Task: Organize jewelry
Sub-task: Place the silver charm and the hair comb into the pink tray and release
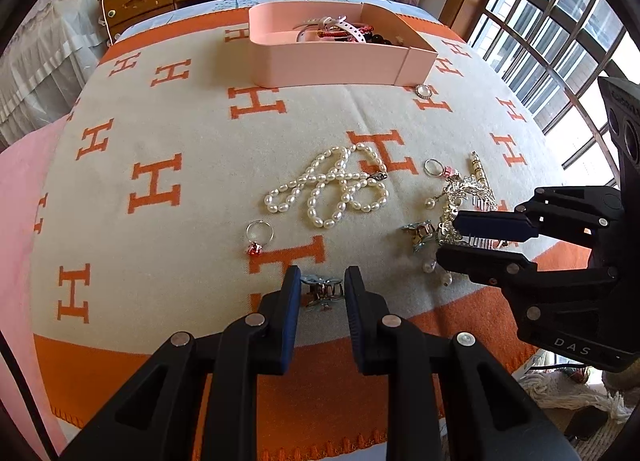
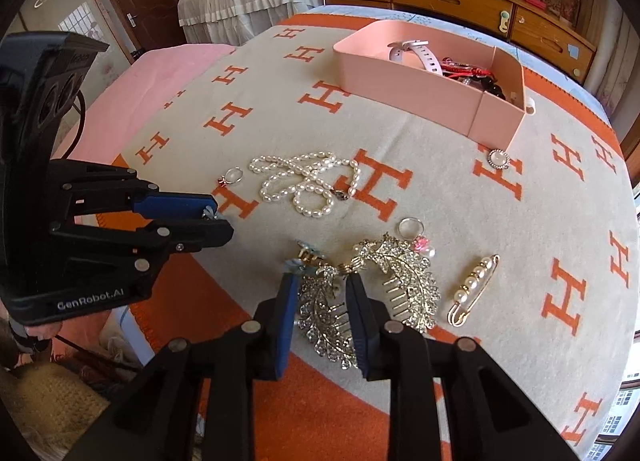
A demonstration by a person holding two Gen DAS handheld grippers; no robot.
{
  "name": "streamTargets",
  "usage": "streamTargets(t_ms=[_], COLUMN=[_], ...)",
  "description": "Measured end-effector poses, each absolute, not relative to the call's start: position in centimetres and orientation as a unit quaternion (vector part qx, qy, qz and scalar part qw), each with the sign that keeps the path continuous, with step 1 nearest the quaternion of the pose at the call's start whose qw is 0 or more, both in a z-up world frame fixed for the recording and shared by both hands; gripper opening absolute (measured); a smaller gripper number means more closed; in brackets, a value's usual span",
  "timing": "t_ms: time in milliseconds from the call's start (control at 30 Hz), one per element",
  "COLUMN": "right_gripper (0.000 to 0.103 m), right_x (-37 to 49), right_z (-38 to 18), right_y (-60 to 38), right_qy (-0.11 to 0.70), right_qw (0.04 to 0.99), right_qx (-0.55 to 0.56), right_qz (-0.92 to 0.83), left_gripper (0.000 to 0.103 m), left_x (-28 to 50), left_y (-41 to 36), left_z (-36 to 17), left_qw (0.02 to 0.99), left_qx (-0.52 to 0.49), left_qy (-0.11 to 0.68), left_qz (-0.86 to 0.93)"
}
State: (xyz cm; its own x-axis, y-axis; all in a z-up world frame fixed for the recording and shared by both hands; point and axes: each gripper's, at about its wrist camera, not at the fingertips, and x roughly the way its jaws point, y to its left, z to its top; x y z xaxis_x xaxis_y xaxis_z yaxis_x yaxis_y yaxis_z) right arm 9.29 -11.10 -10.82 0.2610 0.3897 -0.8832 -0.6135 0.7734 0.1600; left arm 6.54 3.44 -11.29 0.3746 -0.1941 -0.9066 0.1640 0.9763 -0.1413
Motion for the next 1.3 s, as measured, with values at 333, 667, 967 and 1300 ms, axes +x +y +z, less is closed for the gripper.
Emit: streamTargets(t_ms=[333,667,967,1300], right_gripper=[0.025,0.025,0.025,0.025], right_x=[10.4,18.9,24.0,25.8], right_z=[-6.2,-1.3,-0.2,-1.6], right_y=[-13.7,-15.9,-15.9,-16.3], right_qy=[0.47,0.431,0.418,0.433], right_qw=[0.824,0.851,0.859,0.854], right_qx=[-0.074,0.041,0.087,0.088], right_qz=[0.308,0.296,0.281,0.274], left_gripper=[0.02,0.02,0.02,0.02], left_x=[8.1,16.0,24.5,27.4], left_y=[3.7,2.2,-1.1,-1.7], left_z=[-7.9,-2.3,-3.2,-8.4], left_qw=[0.842,0.869,0.859,0.836], left_qx=[-0.008,-0.012,-0.048,-0.025], left_qy=[0.526,0.475,0.487,0.532], left_qz=[-0.115,-0.133,-0.149,-0.135])
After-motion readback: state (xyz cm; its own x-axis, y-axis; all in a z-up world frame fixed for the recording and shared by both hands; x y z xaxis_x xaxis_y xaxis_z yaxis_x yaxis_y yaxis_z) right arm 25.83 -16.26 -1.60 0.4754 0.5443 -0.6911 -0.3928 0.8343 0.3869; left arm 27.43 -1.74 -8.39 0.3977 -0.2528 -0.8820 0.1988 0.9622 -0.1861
